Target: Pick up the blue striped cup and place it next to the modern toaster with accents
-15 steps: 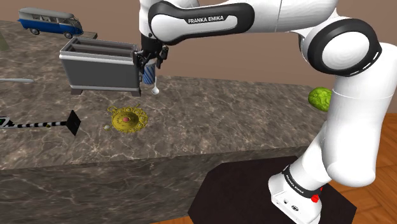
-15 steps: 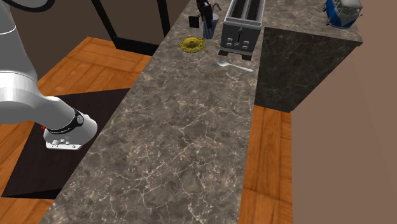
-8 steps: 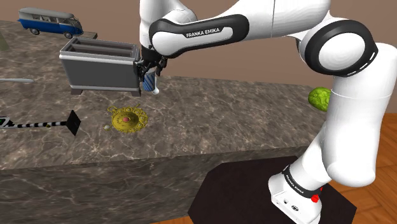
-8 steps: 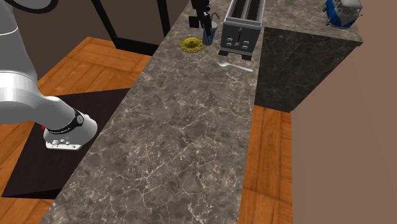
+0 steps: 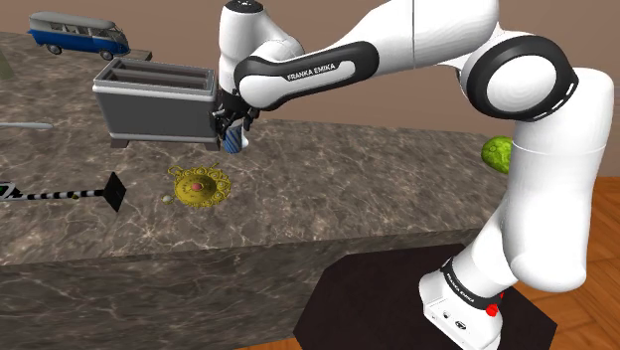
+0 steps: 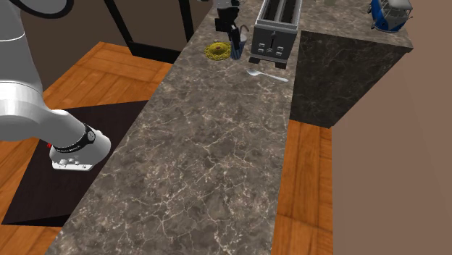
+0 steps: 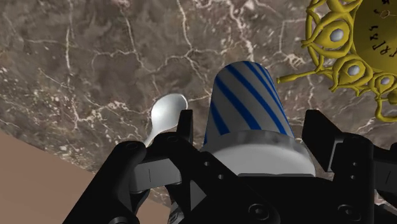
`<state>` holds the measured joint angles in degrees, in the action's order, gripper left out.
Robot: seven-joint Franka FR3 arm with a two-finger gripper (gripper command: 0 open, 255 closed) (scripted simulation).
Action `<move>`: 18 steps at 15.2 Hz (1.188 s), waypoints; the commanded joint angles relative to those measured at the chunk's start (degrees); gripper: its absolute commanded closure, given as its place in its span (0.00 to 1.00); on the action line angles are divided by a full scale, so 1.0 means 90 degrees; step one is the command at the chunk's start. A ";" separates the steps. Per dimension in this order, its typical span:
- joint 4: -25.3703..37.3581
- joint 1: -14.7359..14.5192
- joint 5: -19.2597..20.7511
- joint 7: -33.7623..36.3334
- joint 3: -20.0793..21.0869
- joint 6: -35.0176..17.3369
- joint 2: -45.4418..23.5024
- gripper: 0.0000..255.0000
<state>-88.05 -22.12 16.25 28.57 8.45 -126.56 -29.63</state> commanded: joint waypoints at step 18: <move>-0.0232 -0.0022 0.0118 0.0140 -0.0064 -0.0521 -0.0292 0.00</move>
<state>-90.15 -22.31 17.32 29.82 7.87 -131.26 -32.26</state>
